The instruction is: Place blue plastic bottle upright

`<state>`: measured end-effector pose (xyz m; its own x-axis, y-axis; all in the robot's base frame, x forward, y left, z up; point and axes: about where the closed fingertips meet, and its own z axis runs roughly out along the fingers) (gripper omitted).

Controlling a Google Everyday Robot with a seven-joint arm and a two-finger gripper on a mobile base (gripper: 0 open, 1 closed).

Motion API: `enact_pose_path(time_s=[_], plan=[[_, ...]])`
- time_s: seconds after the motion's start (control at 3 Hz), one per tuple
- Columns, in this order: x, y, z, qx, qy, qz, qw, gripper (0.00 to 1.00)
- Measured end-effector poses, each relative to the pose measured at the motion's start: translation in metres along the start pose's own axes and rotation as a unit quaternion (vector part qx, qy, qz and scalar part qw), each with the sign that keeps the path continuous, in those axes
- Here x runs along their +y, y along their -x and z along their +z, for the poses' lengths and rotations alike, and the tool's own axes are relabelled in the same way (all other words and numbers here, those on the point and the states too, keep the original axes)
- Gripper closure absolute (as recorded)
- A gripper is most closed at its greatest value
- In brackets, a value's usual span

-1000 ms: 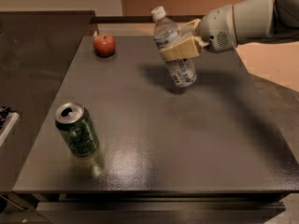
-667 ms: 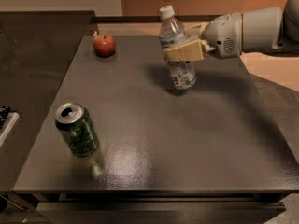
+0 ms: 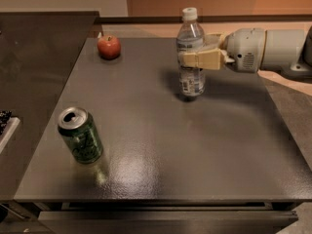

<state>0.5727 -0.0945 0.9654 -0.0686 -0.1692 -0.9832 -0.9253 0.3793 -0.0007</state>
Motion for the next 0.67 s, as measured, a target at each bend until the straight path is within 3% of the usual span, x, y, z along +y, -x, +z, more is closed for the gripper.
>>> enact_pose_path(time_s=[0.67], plan=[[-0.0023, -0.0121, -0.0087, -0.052, 0.005, 0.001, 0.9986, 1.00]])
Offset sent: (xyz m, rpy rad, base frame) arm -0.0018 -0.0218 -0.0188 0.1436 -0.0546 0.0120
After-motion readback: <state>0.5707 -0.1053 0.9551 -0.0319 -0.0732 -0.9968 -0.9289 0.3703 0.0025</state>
